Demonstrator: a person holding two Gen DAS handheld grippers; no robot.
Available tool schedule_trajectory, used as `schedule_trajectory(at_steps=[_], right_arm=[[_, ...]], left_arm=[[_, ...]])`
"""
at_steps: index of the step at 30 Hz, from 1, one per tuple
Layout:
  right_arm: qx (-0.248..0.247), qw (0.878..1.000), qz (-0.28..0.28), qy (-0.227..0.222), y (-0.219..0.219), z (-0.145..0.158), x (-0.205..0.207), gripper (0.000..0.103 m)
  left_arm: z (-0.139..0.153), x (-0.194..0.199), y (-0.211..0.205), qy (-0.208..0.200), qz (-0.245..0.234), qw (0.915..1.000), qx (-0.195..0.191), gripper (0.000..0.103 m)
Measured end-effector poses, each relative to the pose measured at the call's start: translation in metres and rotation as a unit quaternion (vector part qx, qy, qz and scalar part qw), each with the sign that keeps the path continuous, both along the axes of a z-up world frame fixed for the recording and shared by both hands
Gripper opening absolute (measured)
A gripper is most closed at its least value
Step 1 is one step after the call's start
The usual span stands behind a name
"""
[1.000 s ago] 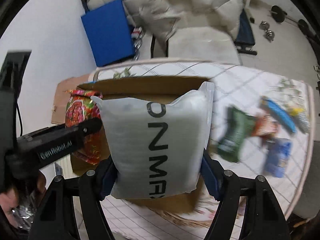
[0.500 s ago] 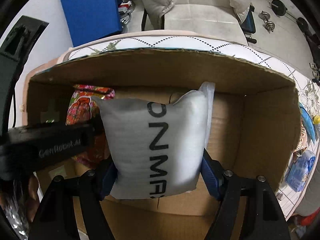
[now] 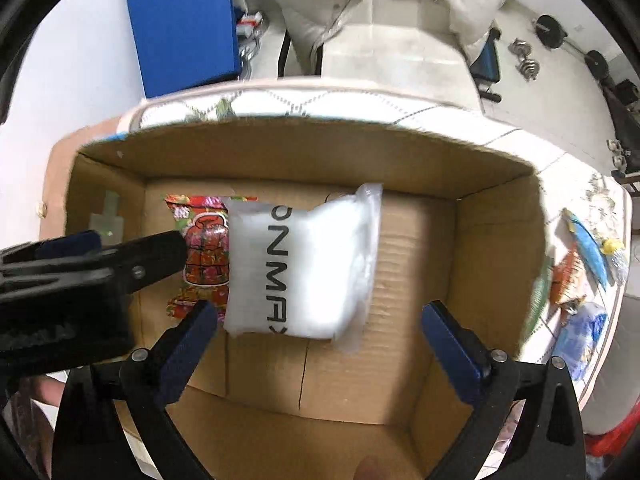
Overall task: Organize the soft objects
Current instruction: 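Carry both packs into the cardboard box and open both tools, then grasp the green bag with the left tool while the right tool grasps the blue-white milk pack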
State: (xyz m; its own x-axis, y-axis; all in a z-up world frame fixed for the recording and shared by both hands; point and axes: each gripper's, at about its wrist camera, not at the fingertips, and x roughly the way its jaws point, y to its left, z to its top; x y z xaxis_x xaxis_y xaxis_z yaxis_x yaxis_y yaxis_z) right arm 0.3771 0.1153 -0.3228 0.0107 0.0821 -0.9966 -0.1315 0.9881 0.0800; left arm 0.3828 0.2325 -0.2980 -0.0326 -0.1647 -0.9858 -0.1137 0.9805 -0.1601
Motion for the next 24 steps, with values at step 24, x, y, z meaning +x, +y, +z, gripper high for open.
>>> schedule_trajectory(at_steps=[24], right_arm=[[0.022,0.987,-0.152,-0.039,-0.357,0.042,-0.059,0.07]], left_arm=[[0.01,-0.002,-0.317,-0.043,-0.21,0.9722,0.095,0.1]])
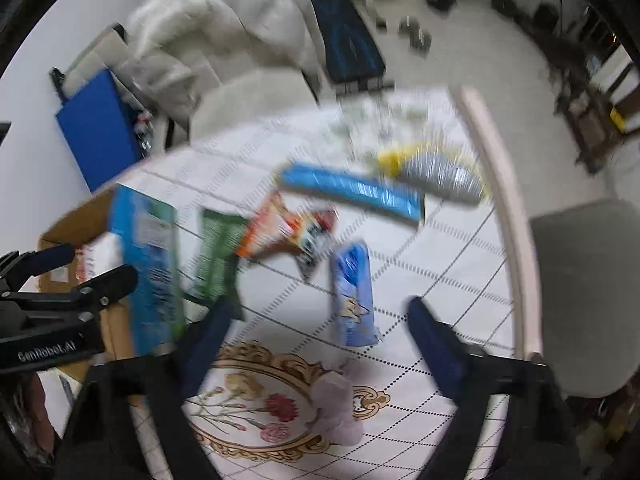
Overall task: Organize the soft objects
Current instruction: 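Grasp the green bag with the left tool while the right tool grasps the blue-white milk pack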
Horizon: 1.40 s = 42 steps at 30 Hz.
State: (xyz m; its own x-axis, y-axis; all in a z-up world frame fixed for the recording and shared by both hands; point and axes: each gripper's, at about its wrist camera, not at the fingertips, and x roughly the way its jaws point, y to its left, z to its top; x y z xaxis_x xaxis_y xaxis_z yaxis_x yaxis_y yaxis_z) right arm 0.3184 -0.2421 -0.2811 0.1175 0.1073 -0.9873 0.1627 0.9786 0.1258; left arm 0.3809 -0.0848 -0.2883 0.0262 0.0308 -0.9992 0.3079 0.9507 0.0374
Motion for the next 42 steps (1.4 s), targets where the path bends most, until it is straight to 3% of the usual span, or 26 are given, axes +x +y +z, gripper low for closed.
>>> schedule_trajectory(at_steps=[3,5,11,13,15,17,19,21,27,29,31,34,35,36,39,42], right_arm=[[0.033,0.998,0.002,0.049,-0.013,-0.053,0.002,0.047],[0.025,0.997,0.002,0.07,-0.022,-0.078,-0.001,0.033],[-0.029,0.996,-0.043,0.076,-0.085,-0.085,-0.02,0.034],[-0.032,0.996,-0.05,0.071,-0.098,-0.079,-0.022,0.044],[-0.014,0.996,-0.051,0.068,-0.104,-0.077,-0.022,0.078],[0.004,0.997,-0.045,0.065,-0.102,-0.077,-0.021,0.082],[0.009,0.997,-0.032,0.074,-0.096,-0.08,-0.018,0.083],[0.016,0.996,-0.019,0.083,-0.09,-0.088,-0.009,0.094],[0.011,0.993,0.011,0.115,-0.082,-0.106,-0.004,0.094],[0.01,0.992,0.012,0.125,-0.087,-0.113,-0.003,0.094],[0.008,0.991,0.007,0.132,-0.089,-0.12,-0.003,0.094],[0.005,0.99,-0.005,0.143,-0.095,-0.129,-0.006,0.094],[0.003,0.989,-0.011,0.144,-0.096,-0.13,-0.008,0.09],[0.006,0.99,-0.018,0.142,-0.097,-0.129,-0.01,0.069],[-0.002,0.991,-0.034,0.128,-0.1,-0.117,-0.019,0.045],[0.004,0.993,-0.041,0.114,-0.096,-0.092,-0.032,0.041]], left_arm=[[-0.038,0.006,-0.025,0.031,-0.011,0.9992,0.024,0.1],[-0.049,0.009,-0.034,0.041,-0.011,0.9986,0.032,0.1],[-0.074,0.015,-0.04,0.067,-0.001,0.9971,0.035,0.1],[-0.083,0.018,-0.038,0.077,0.006,0.9964,0.034,0.1],[-0.09,0.02,-0.035,0.089,0.014,0.9954,0.032,0.1],[-0.094,0.021,-0.036,0.089,0.009,0.9951,0.043,0.1],[-0.097,0.021,-0.038,0.107,0.007,0.9939,0.024,0.1],[-0.104,0.022,-0.037,0.128,0.017,0.9915,0.018,0.1],[-0.123,0.014,-0.033,0.134,0.017,0.9905,0.028,0.099],[-0.13,0.009,-0.031,0.139,0.018,0.9898,0.027,0.081],[-0.139,0.002,-0.029,0.149,0.016,0.9877,0.045,0.043],[-0.142,-0.005,-0.017,0.142,0.044,0.9881,0.041,0.032],[-0.141,-0.008,-0.017,0.138,0.049,0.9884,0.04,0.03],[-0.136,-0.01,-0.015,0.132,0.054,0.9891,0.036,0.03],[-0.114,-0.02,-0.009,0.105,0.055,0.9927,0.021,0.029],[-0.081,-0.031,0.002,0.079,0.061,0.995,-0.01,0.029]])
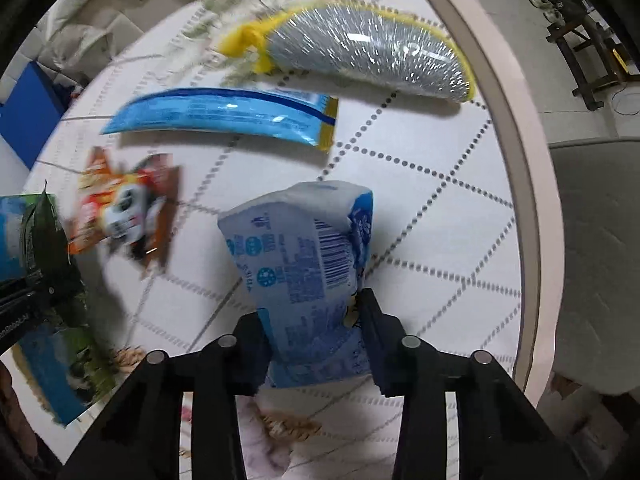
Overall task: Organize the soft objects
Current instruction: 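Grasp the green bag with the left tool while the right tool grasps the blue-white milk pack, then lower both packs into the box beside the first items and release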
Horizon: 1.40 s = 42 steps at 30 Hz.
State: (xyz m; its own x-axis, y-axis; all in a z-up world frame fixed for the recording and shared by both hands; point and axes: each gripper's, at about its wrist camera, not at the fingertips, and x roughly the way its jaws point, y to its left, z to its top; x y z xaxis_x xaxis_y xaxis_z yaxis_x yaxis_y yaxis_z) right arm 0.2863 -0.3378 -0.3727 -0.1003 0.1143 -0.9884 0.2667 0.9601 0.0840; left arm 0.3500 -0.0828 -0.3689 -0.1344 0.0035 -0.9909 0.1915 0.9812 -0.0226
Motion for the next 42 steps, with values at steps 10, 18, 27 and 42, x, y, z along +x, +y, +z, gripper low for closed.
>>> schedule_trajectory(at_steps=[10,18,27,42], right_arm=[[0.105,0.985,0.074,-0.112,0.137,0.156,-0.043,0.04],[0.189,0.968,0.142,-0.088,0.343,0.14,-0.042,0.04],[0.164,0.972,0.165,-0.032,0.458,0.062,-0.029,0.04],[0.134,0.964,0.23,0.026,0.507,0.031,-0.031,0.103]], left_arm=[[0.129,-0.014,0.113,-0.076,0.038,0.9957,-0.037,0.029],[0.105,-0.024,0.257,-0.032,0.114,0.9925,0.031,0.029],[0.02,-0.021,0.333,0.067,0.142,0.9873,0.025,0.029],[-0.005,-0.044,0.356,0.125,0.156,0.9798,-0.003,0.058]])
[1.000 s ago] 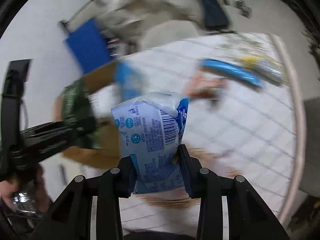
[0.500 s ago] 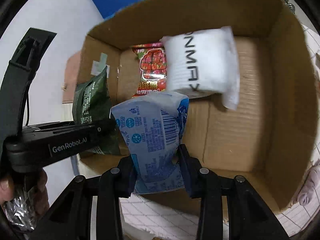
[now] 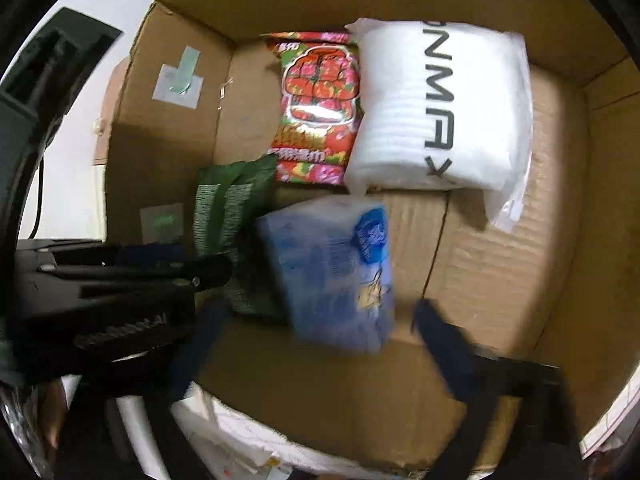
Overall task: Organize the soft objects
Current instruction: 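Lower both packs into the box beside the first items and release, then grasp the orange snack bag with the left tool while the right tool grasps the lilac cloth bundle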
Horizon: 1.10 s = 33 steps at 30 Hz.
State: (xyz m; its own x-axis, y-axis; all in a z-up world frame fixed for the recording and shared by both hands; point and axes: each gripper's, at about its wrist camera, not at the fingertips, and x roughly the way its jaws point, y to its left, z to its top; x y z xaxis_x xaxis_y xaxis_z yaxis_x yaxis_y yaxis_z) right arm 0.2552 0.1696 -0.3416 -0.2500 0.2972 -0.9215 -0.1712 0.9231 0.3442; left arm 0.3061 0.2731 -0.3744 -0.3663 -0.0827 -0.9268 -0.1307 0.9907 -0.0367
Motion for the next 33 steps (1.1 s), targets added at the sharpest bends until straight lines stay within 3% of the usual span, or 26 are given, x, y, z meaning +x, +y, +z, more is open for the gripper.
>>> schedule_trajectory(at_steps=[1,5,7,12,20,25,27,30,33], right_arm=[[-0.002,1.0,0.002,0.0,-0.001,0.003,-0.001,0.103],[-0.027,0.999,0.008,-0.019,-0.011,0.023,-0.005,0.103],[-0.037,0.999,0.003,-0.035,-0.025,0.039,-0.004,0.103],[-0.051,0.996,-0.011,-0.077,-0.05,0.068,-0.002,0.103],[-0.007,0.993,-0.028,-0.112,-0.087,0.099,-0.01,0.103],[-0.031,0.981,-0.086,-0.173,-0.182,0.131,-0.023,0.103],[-0.054,0.975,-0.121,-0.176,-0.233,0.13,-0.033,0.103],[-0.097,0.969,-0.172,-0.15,-0.307,0.107,-0.05,0.103],[-0.119,0.965,-0.214,-0.098,-0.361,0.06,-0.065,0.103]], left_arm=[[0.005,-0.001,-0.001,-0.01,-0.006,0.9999,0.006,0.065],[0.025,-0.007,-0.008,-0.036,-0.02,0.9991,0.011,0.071],[0.037,-0.008,-0.018,-0.051,-0.021,0.9984,0.014,0.085],[0.066,-0.018,-0.035,-0.097,-0.009,0.9952,0.013,0.101],[0.135,-0.013,-0.075,-0.192,-0.012,0.981,0.026,0.101],[0.181,-0.023,-0.15,-0.276,-0.041,0.9593,0.047,0.101],[0.186,-0.026,-0.177,-0.288,-0.058,0.9551,0.037,0.101],[0.167,-0.031,-0.238,-0.274,-0.106,0.9554,0.032,0.101],[0.141,-0.029,-0.287,-0.24,-0.136,0.9608,0.024,0.101]])
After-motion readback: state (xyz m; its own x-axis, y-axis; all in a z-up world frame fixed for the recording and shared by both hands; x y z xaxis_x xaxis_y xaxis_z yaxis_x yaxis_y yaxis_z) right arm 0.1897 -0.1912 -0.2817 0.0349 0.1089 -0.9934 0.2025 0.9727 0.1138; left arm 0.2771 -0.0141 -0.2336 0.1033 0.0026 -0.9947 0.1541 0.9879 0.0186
